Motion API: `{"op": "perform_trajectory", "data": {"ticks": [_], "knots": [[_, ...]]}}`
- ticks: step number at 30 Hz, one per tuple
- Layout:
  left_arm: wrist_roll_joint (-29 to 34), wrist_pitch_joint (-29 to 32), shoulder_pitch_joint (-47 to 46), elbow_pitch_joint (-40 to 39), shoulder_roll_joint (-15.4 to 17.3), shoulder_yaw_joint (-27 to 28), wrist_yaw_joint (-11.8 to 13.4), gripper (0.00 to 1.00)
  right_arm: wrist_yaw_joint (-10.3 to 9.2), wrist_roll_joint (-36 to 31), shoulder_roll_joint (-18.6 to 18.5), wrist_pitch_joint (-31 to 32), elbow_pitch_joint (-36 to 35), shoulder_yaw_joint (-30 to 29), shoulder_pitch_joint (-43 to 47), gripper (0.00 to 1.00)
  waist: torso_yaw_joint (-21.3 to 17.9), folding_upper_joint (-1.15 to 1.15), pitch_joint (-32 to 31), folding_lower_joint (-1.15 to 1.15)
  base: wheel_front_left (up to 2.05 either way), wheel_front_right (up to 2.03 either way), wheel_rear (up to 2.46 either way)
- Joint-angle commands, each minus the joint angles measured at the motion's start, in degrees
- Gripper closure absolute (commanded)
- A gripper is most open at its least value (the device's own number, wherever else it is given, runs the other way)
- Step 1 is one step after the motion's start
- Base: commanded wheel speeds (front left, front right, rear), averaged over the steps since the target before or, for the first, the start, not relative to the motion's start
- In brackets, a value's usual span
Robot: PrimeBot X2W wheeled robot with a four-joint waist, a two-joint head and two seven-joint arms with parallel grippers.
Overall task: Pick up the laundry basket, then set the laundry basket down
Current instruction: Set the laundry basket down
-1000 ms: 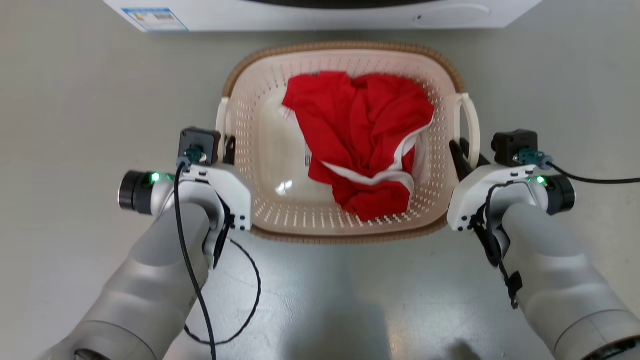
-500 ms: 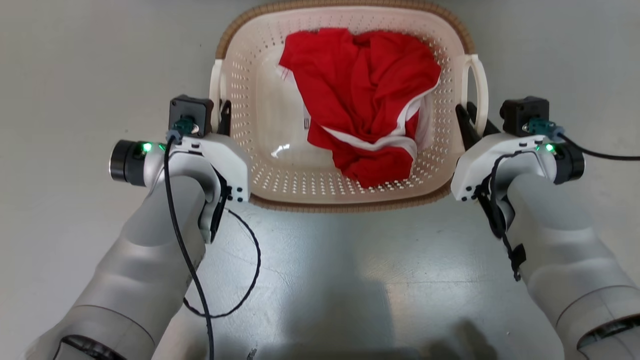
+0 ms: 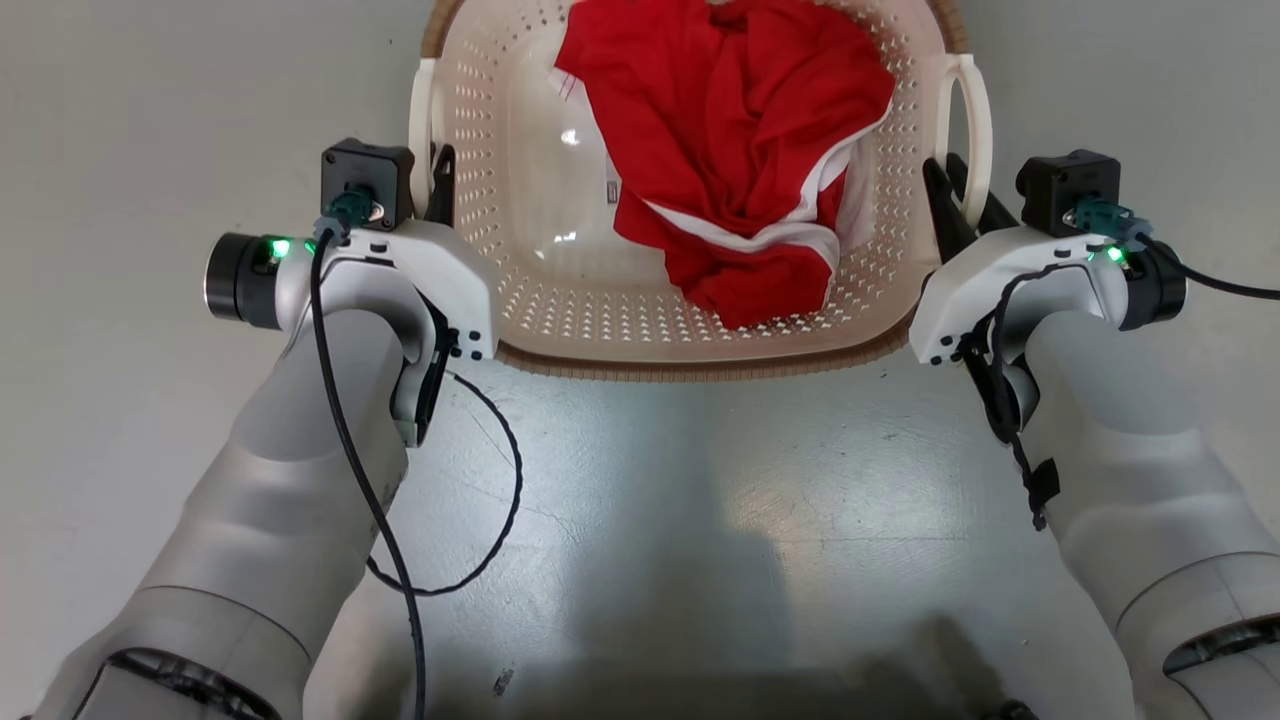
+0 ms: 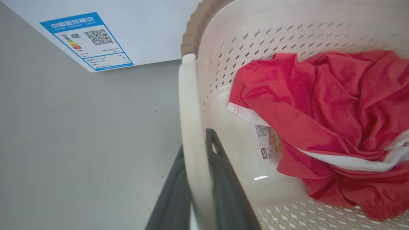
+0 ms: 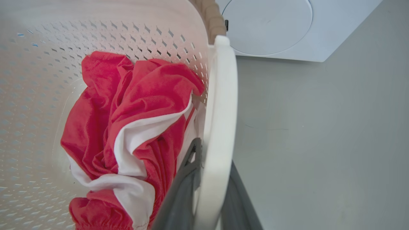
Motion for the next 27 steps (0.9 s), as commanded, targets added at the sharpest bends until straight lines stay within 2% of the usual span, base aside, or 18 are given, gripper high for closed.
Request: {"op": "perform_trajectory", "data": {"ticks": [1,27], "knots": [[1.2,-0.8,-1.3,-1.2,1.2,1.4,-0.7,1.0,0.43,-1.2,1.4,-0.8,-1.5,0.3,0.8,1.0,0.1,0.0,0.6,0.0,0.0,0.0,0.0],[7.5,-0.8,-2.7,-1.7,-0.7,9.2,-2.8,1.0,0.43,-7.5,1.4,-0.8,-3.9,-7.4,-0.9,1.0,0.5,0.0,4.3,0.0,0.0,0.0,0.0]]}}
